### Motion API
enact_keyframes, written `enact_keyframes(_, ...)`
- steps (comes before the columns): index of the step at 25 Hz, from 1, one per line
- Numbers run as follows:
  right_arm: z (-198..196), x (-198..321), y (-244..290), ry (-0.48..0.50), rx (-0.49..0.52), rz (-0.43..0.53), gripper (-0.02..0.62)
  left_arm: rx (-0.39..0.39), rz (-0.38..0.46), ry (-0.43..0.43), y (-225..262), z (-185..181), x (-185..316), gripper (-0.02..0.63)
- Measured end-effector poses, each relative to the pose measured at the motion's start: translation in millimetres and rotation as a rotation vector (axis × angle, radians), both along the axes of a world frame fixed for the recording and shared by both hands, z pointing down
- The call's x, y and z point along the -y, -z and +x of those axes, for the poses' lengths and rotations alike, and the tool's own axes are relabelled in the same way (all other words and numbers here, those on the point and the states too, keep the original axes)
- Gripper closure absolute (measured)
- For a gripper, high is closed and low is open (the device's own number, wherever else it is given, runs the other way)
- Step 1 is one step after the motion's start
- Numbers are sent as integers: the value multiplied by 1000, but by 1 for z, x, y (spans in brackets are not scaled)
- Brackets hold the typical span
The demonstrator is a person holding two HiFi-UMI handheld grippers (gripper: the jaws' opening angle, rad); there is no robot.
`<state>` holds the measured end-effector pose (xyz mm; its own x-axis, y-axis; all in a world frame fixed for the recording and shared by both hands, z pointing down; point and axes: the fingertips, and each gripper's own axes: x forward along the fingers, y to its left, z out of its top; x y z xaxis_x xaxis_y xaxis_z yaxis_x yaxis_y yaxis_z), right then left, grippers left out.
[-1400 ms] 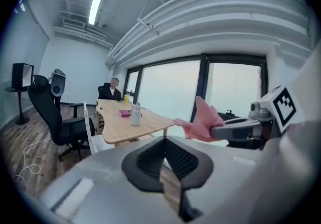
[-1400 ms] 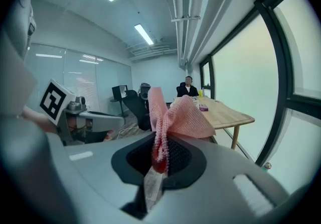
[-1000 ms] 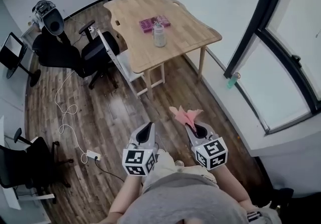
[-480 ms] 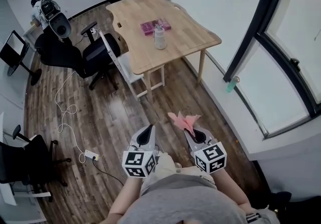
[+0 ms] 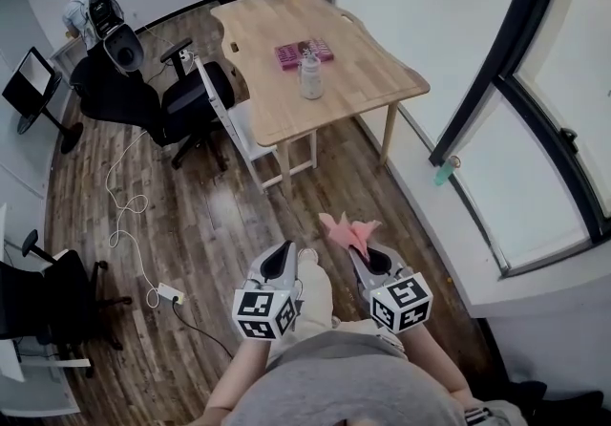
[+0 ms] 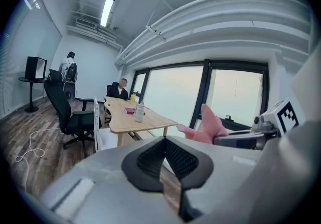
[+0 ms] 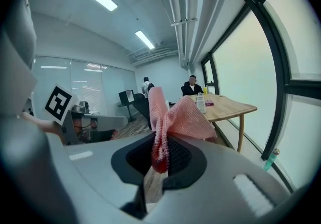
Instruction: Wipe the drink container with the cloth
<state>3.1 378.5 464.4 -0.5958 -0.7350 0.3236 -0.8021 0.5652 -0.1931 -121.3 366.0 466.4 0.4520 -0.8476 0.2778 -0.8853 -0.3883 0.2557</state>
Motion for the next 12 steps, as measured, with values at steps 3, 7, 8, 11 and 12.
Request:
enact_keyframes(3,5,17,-1,-10,4,-2,568,-10,-4,2,-1,2,19,604)
enact_keyframes(7,12,50,-6,-27,-2,-9,568,-13,-12,-16,-6,9,53,604)
enact_keyframes(8,13,58,-7,-31,-2,-12,569,-13,-15,-22,-7,10,62,604)
enact_keyframes(11,17,85,-9,-43,4,-17,568,-17,-17,-38,-10,15,91,604)
enact_keyframes(12,18,94,-9,-46,5,-17,568,-19,-16,-42,-11,16,101,604)
